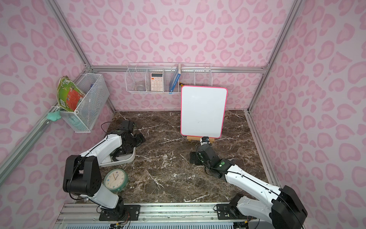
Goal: Take out the mouse from the storage box
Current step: Move the storage box to the center of the board.
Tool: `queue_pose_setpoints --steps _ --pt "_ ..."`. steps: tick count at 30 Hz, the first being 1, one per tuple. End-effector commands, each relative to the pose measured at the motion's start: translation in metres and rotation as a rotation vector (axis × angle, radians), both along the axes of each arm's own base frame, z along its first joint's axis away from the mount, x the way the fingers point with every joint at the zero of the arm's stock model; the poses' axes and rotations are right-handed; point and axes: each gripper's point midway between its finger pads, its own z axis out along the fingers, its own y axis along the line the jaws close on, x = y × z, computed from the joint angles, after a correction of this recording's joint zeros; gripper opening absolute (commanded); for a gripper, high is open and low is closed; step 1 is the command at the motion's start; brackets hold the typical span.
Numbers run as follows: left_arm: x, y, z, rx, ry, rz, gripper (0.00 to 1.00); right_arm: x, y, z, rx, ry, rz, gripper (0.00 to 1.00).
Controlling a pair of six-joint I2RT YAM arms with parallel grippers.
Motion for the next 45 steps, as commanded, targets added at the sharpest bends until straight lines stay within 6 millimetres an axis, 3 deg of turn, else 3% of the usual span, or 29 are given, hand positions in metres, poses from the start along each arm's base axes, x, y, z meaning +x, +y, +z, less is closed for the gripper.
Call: queue_pose_setpoints --steps 1,6,14,18,23,30,40,43,45 --pt "0.006 -0.012 0.000 -0.045 -0.009 -0.044 0.93 -0.006 -0.013 -0.006 -0.023 0.039 -0.054 0.99" --pt "0.007 -0.027 -0.008 -0.085 0.012 -0.094 0.91 -0.013 -0.009 0.000 0.005 0.034 -0.066 0.99" --pt "0.009 -0.081 -0.002 -0.059 -0.009 -0.260 0.90 -0.013 0.004 0.007 -0.015 0.016 -0.060 0.98" --pt "0.000 -0.113 0.003 -0.051 -0.022 -0.346 0.90 -0.013 0.000 0.002 -0.040 0.014 -0.093 0.98" --pt "-0.018 -0.152 0.006 -0.045 -0.034 -0.449 0.90 -0.008 -0.011 0.005 -0.051 -0.016 -0.160 0.98" --pt "-0.061 -0.209 0.002 -0.061 -0.044 -0.605 0.90 0.003 -0.035 0.003 0.019 -0.090 -0.248 0.98" --pt "-0.108 -0.294 0.029 -0.140 -0.108 -0.841 0.90 0.010 -0.060 -0.005 0.093 -0.075 -0.326 0.97" --pt "-0.113 -0.298 0.045 -0.169 -0.148 -0.865 0.91 0.011 -0.063 -0.007 0.125 -0.070 -0.327 0.97" --pt "-0.111 -0.284 0.058 -0.121 -0.193 -0.853 0.91 0.011 -0.060 -0.006 0.134 -0.073 -0.307 0.97"
